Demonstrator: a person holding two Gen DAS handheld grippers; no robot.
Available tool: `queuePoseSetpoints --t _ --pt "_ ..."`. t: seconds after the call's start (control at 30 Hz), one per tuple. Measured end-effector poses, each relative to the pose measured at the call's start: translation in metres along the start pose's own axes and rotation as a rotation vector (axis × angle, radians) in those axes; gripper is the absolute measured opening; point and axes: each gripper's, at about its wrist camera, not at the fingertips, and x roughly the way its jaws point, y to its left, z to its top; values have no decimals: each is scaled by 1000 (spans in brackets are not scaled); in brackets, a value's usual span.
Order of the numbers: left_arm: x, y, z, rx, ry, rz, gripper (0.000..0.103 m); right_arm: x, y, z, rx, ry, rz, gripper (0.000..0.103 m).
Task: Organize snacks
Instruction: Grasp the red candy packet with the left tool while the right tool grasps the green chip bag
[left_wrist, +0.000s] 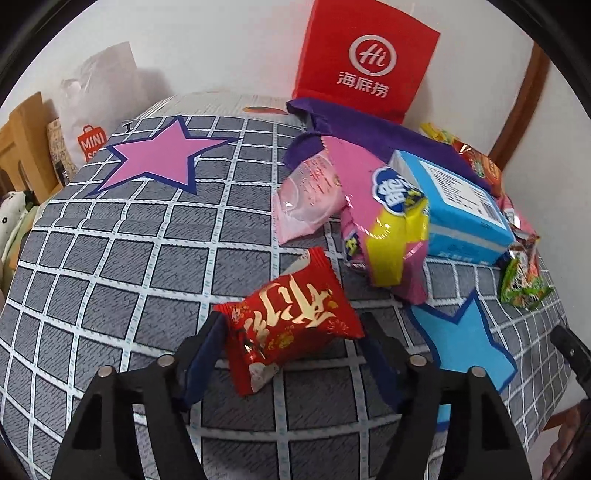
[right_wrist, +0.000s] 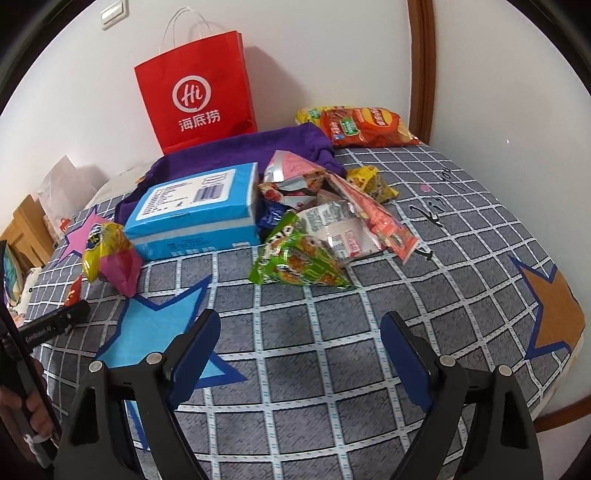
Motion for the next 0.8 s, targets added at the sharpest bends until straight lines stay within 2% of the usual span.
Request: queuePoseSetpoints --t 0.17,0.23,0.27,0.3,0.43,0.8 --pt "6 -2 5 -9 -10 28 72 0 -16 0 25 1 -11 88" --pt "7 -3 5 0 -23 44 60 1 -21 0 34 2 -15 88" --pt "7 -3 5 6 -27 56 57 2 -23 0 38 4 -16 88" --pt "7 -3 4 13 -29 57 43 3 -26 -1 42 9 -19 88" --pt "0 1 4 20 -35 25 43 4 -33 -1 52 13 -31 88" --pt "-28 12 15 16 -80 27 42 10 -45 12 60 3 -67 88"
